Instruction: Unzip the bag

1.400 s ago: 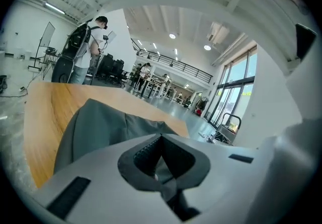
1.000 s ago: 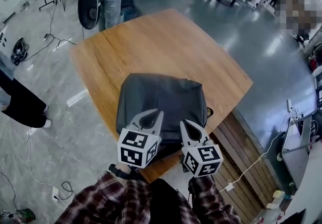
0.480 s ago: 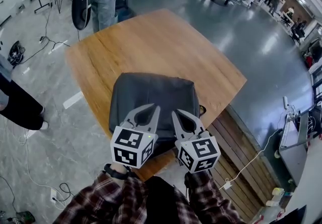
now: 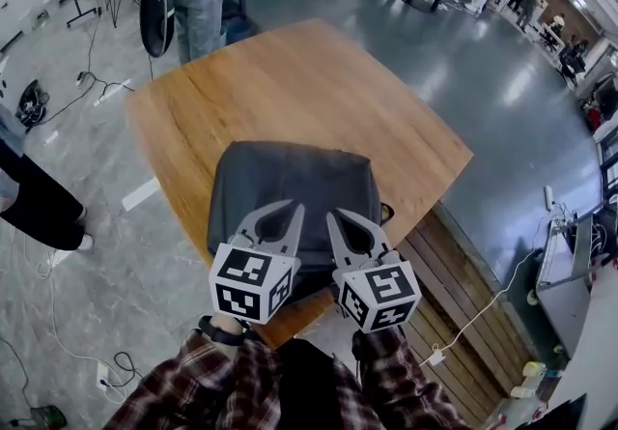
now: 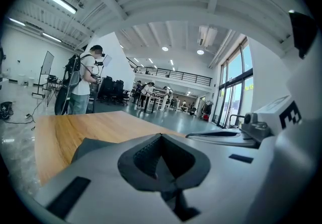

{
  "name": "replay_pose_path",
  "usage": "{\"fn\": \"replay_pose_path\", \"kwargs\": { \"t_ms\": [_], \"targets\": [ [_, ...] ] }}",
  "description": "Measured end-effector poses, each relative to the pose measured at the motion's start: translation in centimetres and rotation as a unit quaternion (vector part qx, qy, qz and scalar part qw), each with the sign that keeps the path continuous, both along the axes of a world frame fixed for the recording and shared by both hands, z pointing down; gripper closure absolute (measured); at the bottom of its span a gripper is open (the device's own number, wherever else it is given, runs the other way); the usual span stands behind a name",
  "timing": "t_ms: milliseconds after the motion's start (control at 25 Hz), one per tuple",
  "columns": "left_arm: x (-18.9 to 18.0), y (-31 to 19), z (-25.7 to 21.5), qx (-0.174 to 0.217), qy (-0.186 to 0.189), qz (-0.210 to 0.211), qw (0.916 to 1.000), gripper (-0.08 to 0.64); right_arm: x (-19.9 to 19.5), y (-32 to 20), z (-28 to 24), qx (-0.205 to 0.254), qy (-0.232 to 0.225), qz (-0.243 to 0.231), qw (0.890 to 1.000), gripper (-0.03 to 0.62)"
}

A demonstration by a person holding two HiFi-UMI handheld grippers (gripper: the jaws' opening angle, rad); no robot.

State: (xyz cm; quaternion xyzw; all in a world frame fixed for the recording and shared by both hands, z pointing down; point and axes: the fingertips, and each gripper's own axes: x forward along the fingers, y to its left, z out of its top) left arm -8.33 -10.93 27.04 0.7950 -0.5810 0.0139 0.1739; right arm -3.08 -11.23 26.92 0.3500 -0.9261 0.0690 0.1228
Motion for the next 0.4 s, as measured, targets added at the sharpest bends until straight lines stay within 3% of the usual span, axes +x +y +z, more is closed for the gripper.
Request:
{"fn": "replay_pose_path", "kwargs": {
  "t_ms": [400],
  "targets": [
    [-0.06, 0.05, 0.12, 0.000, 0.000, 0.003, 1.0000, 0.551, -0.60, 0.04, -0.07, 0.003, -0.004, -0.002, 1.000, 0.583]
  ]
}}
